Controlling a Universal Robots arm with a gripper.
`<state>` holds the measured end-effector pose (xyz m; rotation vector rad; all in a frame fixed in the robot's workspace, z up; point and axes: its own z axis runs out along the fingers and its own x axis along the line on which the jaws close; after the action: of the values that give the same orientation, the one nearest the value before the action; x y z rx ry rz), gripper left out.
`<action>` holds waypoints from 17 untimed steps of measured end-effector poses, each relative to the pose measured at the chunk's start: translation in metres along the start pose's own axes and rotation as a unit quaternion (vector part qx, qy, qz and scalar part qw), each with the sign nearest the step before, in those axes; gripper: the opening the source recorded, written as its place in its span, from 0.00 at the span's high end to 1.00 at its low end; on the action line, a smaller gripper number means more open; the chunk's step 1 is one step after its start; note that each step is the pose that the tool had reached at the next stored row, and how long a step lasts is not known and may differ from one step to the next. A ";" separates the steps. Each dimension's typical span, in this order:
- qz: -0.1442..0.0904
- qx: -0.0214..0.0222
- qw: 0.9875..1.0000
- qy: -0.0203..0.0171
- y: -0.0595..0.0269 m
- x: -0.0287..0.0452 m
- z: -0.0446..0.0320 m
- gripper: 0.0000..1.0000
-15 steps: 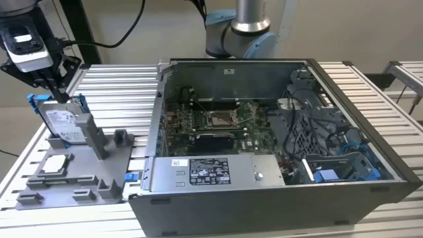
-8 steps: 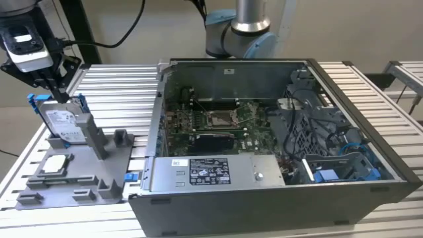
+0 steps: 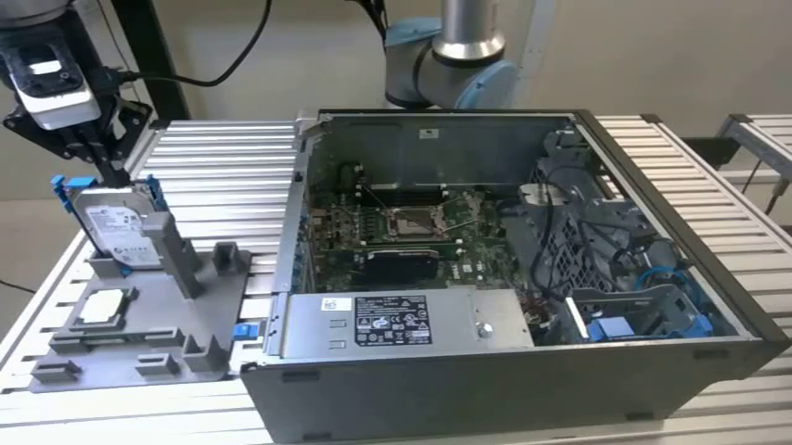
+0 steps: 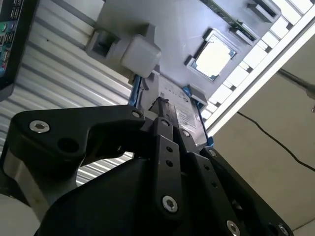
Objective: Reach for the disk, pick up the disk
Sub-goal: 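Reach for the disk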
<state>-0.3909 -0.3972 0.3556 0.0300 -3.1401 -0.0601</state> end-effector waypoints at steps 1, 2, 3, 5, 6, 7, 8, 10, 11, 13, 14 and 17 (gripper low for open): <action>0.000 0.000 1.000 0.000 0.0013 0.0016 0.0001 1.00; 0.000 0.000 1.000 0.000 0.0024 0.0035 0.0000 1.00; 0.000 0.000 1.000 0.000 0.0038 0.0060 0.0001 1.00; 0.000 0.000 1.000 0.000 0.0066 0.0117 0.0002 1.00; 0.000 0.000 1.000 0.000 0.0084 0.0154 0.0003 1.00; 0.000 0.000 1.000 0.000 0.0101 0.0189 0.0004 1.00; 0.000 0.000 1.000 0.000 0.0121 0.0227 0.0005 1.00; 0.000 0.000 1.000 0.000 0.0172 0.0283 0.0008 1.00; 0.000 0.000 1.000 0.000 0.0205 0.0303 0.0009 1.00; 0.000 0.000 1.000 0.000 0.0269 0.0337 0.0011 1.00; 0.000 0.000 1.000 0.000 0.0302 0.0356 0.0013 1.00; 0.000 0.000 1.000 0.000 0.0374 0.0418 0.0017 1.00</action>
<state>-0.4334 -0.3605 0.3554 0.0301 -3.1400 -0.0599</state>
